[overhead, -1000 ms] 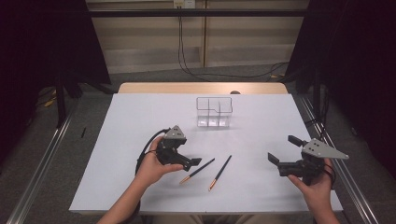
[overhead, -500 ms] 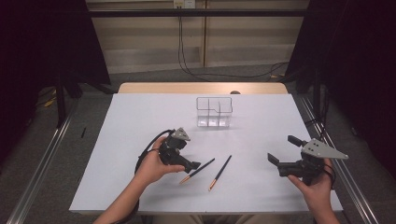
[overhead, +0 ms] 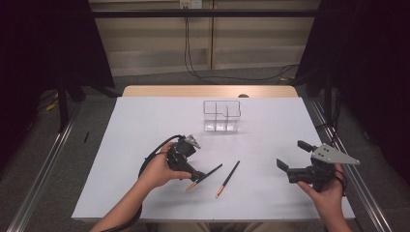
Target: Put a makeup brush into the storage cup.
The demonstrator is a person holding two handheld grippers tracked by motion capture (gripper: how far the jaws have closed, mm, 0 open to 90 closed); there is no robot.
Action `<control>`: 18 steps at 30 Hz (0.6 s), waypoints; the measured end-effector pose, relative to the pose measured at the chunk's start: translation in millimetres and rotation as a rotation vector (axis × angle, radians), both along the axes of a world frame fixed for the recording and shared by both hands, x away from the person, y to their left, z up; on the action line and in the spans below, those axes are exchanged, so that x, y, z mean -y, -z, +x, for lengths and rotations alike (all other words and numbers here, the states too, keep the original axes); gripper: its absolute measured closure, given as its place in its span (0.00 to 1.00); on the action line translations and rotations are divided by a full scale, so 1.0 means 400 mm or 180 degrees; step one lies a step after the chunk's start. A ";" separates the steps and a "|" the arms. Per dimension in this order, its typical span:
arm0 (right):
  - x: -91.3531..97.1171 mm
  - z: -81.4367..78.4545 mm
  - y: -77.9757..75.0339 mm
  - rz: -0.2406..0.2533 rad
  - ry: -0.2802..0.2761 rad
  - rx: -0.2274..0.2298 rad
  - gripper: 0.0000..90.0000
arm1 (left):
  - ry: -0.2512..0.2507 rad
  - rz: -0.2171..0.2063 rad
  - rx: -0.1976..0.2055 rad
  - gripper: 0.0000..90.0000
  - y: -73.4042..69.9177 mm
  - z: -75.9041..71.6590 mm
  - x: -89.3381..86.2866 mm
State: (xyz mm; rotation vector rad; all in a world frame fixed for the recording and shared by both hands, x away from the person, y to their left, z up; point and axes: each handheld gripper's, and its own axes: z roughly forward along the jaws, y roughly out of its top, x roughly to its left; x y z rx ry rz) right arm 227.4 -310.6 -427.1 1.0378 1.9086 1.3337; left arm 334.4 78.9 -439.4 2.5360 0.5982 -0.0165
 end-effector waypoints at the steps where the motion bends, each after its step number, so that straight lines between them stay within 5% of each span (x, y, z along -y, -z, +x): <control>1: 0.000 0.000 0.000 0.0000 0.0001 0.0004 0.01 | -0.0056 -0.0014 -0.0029 0.04 0.002 -0.004 0.003; 4: 0.000 0.000 0.000 0.0001 0.0001 0.0005 0.01 | 0.0048 0.0157 -0.0034 0.04 0.003 -0.004 0.005; 18: -0.001 -0.001 -0.001 -0.0003 0.0005 0.0007 0.01 | 0.0124 0.0441 -0.0193 0.05 0.008 -0.014 0.028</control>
